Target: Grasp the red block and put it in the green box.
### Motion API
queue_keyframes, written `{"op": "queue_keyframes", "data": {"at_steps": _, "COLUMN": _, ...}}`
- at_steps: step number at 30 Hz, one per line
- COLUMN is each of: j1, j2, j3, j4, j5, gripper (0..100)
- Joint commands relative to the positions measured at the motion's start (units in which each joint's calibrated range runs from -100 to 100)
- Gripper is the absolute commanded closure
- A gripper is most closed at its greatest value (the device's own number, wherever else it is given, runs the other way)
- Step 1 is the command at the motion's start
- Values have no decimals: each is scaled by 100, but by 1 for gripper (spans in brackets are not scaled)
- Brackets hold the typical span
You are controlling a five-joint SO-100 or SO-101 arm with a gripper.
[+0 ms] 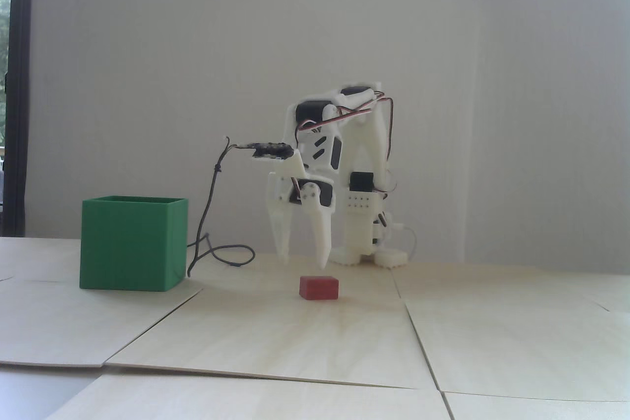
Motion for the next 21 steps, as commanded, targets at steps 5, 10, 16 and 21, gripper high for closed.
{"op": "queue_keyframes", "data": {"at_steps": 5, "j1": -142, "j2": -711, "j3": -132, "j4": 197, "j5": 730, "gripper": 79}}
{"op": "queue_keyframes", "data": {"at_steps": 10, "j1": -206, "j2": -711, "j3": -132, "j4": 289, "j5": 855, "gripper": 79}}
{"op": "queue_keyframes", "data": {"at_steps": 16, "j1": -367, "j2": -766, "j3": -132, "j4": 332, "j5": 1240, "gripper": 79}}
{"op": "queue_keyframes", "data": {"at_steps": 21, "j1": -359, "j2": -1145, "j3": -61, "j4": 332, "j5": 1532, "gripper": 79}}
